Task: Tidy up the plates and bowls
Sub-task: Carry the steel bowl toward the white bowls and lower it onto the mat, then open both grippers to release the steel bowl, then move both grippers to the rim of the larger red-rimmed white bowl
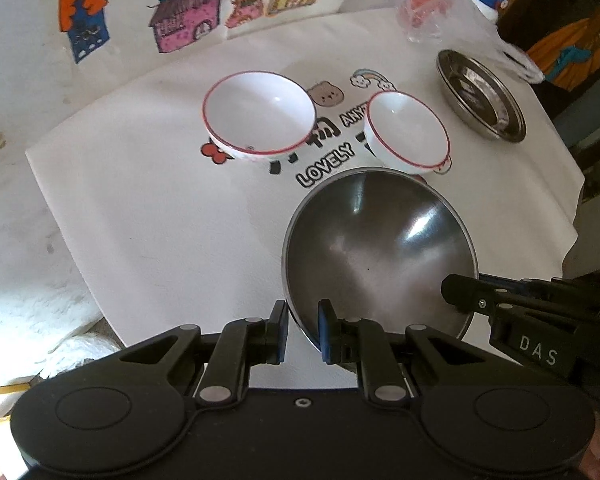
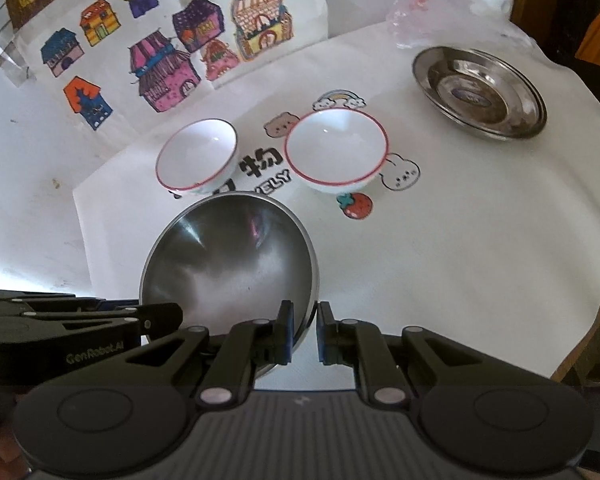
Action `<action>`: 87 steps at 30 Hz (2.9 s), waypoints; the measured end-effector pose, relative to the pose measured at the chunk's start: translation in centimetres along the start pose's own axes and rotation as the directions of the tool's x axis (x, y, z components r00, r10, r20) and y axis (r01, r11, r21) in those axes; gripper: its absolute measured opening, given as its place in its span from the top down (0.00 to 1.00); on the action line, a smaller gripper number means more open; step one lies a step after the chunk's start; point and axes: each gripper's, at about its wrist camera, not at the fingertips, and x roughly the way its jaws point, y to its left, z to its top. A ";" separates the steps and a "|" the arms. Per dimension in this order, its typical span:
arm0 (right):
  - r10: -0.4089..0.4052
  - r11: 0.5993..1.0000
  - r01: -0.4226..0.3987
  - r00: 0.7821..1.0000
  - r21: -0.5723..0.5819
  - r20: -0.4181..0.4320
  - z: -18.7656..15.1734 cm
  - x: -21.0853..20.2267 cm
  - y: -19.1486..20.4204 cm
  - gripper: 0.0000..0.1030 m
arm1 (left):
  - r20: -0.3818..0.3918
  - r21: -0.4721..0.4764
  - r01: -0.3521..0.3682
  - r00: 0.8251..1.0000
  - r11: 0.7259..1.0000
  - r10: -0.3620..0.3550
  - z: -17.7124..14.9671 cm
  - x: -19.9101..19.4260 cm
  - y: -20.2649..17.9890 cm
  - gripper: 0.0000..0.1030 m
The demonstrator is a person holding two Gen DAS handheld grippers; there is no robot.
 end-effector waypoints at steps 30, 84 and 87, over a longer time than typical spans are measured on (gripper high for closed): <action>0.001 1.000 -0.001 0.999 0.005 -0.034 -2.0 0.8 -0.7 0.86 | -0.015 0.068 -0.042 0.999 0.997 0.043 -0.9 0.6 -1.1 0.81; 0.026 0.958 0.028 0.983 -0.286 0.183 9.0 2.0 2.7 0.00 | 0.216 -0.300 -0.162 0.948 0.940 0.232 7.2 -1.1 7.9 0.01; 0.034 0.955 0.009 0.990 -0.298 0.140 10.3 3.2 2.7 0.00 | 0.227 -0.290 -0.175 0.942 0.941 0.245 7.7 -0.5 8.1 0.01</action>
